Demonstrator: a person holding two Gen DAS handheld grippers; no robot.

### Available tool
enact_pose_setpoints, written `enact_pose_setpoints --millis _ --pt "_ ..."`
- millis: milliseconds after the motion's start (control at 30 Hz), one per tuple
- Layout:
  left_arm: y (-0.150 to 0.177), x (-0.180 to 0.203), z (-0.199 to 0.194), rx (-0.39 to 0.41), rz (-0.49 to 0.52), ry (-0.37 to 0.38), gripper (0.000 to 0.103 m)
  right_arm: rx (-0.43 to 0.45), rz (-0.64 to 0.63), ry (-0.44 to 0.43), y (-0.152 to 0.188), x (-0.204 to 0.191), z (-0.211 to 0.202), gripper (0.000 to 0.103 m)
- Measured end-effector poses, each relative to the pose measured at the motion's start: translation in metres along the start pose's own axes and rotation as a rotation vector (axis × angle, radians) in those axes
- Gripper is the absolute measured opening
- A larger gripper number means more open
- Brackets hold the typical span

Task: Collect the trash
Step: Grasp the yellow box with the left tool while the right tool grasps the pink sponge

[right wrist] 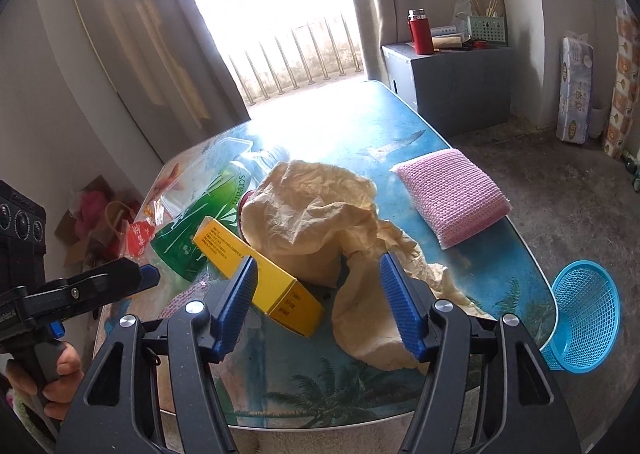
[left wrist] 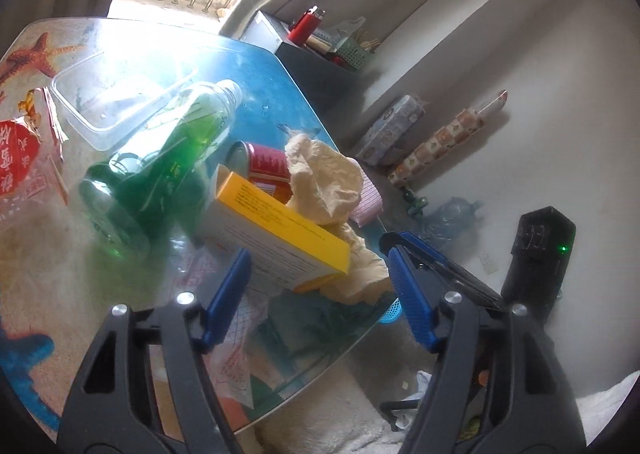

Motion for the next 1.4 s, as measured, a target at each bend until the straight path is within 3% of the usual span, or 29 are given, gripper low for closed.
enact_pose_setpoints --millis 200,367,533,1133,1400 --pt "-0.001 -0.003 0.043 -0.106 -0.175 -0.052 0.068 0.014 0.125 -0.007 0.007 0.041 -0.015 0.062" --pt "-0.002 -0.022 0.062 -0.125 -0.273 -0.147 0.068 0.02 0.171 -0.02 0.015 0.06 -0.022 0.062" --pt "-0.003 -0.038 0.07 -0.113 -0.325 -0.194 0.068 0.031 0.189 -0.039 0.016 0.07 -0.027 0.062" --pt "0.018 -0.054 0.038 -0.057 -0.386 -0.124 0.063 0.028 0.229 -0.057 0.021 0.093 -0.03 0.062" --pt "0.013 -0.069 0.036 -0.016 -0.551 0.017 0.062 0.022 0.217 -0.048 0.023 0.09 -0.031 0.062"
Point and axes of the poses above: each gripper's, at about its wrist camera, not at the fingertips, and z roughly the way its jaws point, x to its right, y to its underside, the point moved 9 cm from there along z, roughly the way its jaws point
